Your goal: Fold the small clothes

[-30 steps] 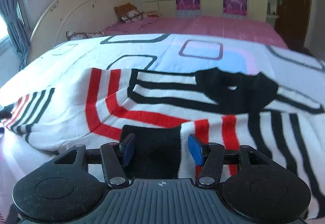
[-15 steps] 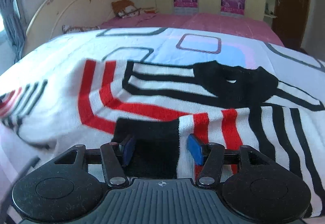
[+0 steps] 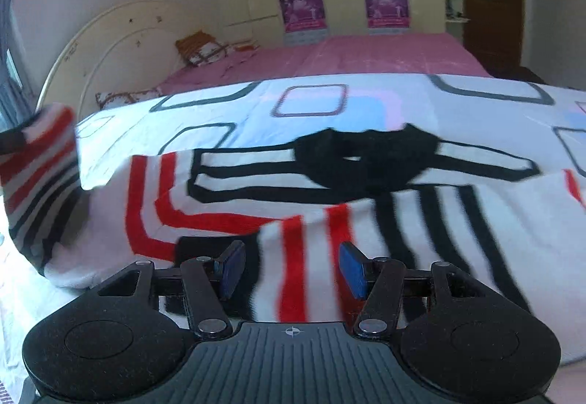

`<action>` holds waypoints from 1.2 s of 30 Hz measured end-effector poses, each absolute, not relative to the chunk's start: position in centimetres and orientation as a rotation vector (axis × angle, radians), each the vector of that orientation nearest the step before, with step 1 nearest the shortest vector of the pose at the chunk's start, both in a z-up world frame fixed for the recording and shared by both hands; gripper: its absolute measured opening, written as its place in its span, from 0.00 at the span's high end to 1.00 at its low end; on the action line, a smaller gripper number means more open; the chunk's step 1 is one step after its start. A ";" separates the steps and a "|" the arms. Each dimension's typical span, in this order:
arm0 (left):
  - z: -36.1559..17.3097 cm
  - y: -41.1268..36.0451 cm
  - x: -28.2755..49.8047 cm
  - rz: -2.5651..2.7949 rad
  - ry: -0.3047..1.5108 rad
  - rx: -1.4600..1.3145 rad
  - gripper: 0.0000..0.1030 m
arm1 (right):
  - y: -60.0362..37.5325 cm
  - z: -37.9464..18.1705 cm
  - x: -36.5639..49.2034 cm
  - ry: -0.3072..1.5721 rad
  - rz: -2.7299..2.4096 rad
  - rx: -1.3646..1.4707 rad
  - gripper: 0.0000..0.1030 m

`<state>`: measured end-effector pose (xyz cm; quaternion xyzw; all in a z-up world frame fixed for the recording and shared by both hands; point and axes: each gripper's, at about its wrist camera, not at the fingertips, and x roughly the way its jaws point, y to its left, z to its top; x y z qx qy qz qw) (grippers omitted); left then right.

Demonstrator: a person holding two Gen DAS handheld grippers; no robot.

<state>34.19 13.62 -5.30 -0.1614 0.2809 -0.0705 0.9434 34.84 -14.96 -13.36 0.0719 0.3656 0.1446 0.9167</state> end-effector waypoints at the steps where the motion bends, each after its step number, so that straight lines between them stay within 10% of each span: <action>1: -5.7 11.9 34.6 -0.179 0.583 -0.311 0.94 | -15.8 -13.2 34.5 0.750 0.284 0.152 0.45; 9: -11.1 -0.3 36.2 -0.398 0.707 -0.106 0.91 | -22.1 -12.7 31.9 0.755 0.192 0.179 0.45; 20: -12.2 0.6 32.0 -0.290 0.721 0.057 0.45 | -22.7 -12.2 31.0 0.767 0.286 0.261 0.45; 23: -11.9 3.6 30.7 -0.189 0.712 0.074 0.45 | -20.4 -12.3 31.6 0.763 0.339 0.227 0.16; 28: -11.8 8.0 28.7 -0.029 0.715 0.073 0.45 | -16.5 -12.5 32.3 0.747 0.387 0.126 0.16; 36: -14.2 9.6 30.5 0.040 0.755 0.069 0.47 | -14.8 -13.6 35.0 0.763 0.337 0.106 0.67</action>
